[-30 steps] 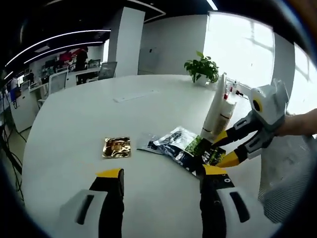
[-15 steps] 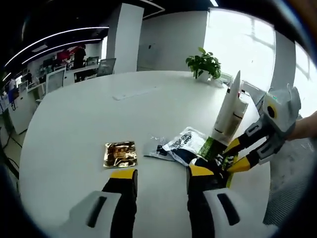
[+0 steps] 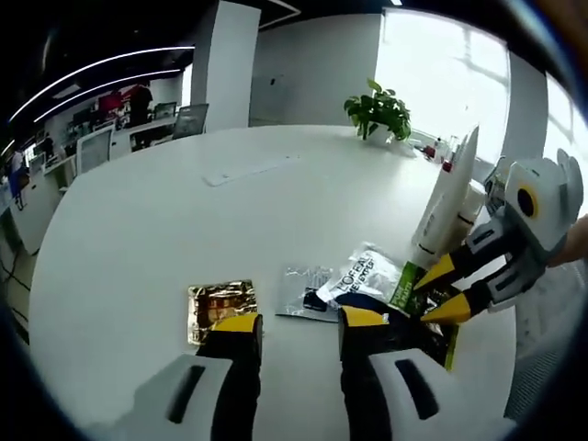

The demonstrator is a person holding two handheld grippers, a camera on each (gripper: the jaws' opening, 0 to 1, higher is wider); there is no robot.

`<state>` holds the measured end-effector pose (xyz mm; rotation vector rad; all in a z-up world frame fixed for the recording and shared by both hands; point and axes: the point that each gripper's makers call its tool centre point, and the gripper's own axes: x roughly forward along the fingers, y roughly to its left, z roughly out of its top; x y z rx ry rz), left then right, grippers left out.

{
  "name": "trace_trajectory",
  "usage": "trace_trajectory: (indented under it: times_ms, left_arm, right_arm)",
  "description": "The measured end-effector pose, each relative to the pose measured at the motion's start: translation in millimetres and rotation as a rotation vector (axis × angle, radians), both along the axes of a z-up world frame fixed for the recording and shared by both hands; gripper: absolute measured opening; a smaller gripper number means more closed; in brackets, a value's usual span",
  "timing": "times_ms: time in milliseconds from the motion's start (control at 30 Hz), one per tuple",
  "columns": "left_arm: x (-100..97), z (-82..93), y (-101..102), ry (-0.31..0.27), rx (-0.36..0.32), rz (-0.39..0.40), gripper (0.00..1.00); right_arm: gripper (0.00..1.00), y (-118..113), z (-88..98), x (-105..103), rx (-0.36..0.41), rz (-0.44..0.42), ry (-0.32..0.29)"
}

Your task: Arrange the skincare products in the storage area until every visible bottle or jar stands upright without overlapping.

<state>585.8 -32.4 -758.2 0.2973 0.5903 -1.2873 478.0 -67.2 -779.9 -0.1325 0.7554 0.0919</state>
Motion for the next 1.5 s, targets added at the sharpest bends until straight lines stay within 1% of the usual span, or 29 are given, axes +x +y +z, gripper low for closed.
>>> trace_trajectory:
  times_ms: [100,167,267,433,600,700,767,867,1000,1133,1267,1300,1367,1400,1500]
  left_arm:
    - [6.2,-1.4,2,0.006,0.006,0.003,0.24]
    - [0.7,0.0,2,0.013,0.004,0.002,0.23]
    - [1.6,-0.9,3,0.019,0.004,-0.004,0.21]
    - [-3.2,-7.9,5,0.035,0.023,-0.017,0.20]
    - [-5.2,-8.9,5,0.063,0.017,-0.013,0.18]
    - [-6.1,-9.0,4,0.077,0.012,-0.015,0.16]
    - [-7.9,-11.1,2,0.084,0.011,-0.020,0.16]
    - [-10.7,-9.7,2,0.092,0.011,-0.018,0.16]
    - [-14.7,-13.0,2,0.100,0.018,-0.019,0.16]
    - [-15.3,-16.2,1,0.110,0.016,-0.018,0.15]
    - [-16.6,-18.5,0,0.118,0.015,-0.018,0.15]
    - [-17.0,-19.2,-1,0.120,0.015,-0.019,0.16]
    - [-18.7,-20.1,-1,0.126,0.015,-0.017,0.16]
    - [-18.6,-21.3,-2,0.132,0.014,-0.017,0.16]
    - [-14.6,-22.2,-6,0.150,-0.004,-0.009,0.16]
  right_arm:
    - [0.10,-2,1.1,9,0.002,-0.012,-0.021]
    - [0.09,-5,0.7,17,-0.012,-0.019,-0.039]
    - [0.07,-10,-1.5,26,-0.026,-0.032,-0.049]
    - [0.04,-14,-0.5,44,-0.040,-0.051,-0.098]
    - [0.03,-16,-5.5,56,-0.053,-0.059,-0.113]
    - [0.03,-19,-3.5,63,-0.053,-0.063,-0.131]
    - [0.02,-22,-4.8,67,-0.055,-0.066,-0.130]
    - [0.01,-27,-4.0,73,-0.063,-0.072,-0.136]
    - [0.00,-29,-6.2,77,-0.078,-0.059,-0.133]
    - [0.00,-29,-6.4,79,-0.077,-0.055,-0.133]
    - [0.00,-24,-9.1,79,-0.109,-0.015,-0.122]
    - [0.00,-24,-8.5,78,-0.129,-0.010,-0.121]
    - [0.00,-23,-10.6,78,-0.135,0.002,-0.112]
    - [0.00,-23,-10.9,79,-0.135,0.006,-0.109]
    - [0.00,-24,-10.8,78,-0.103,-0.002,-0.094]
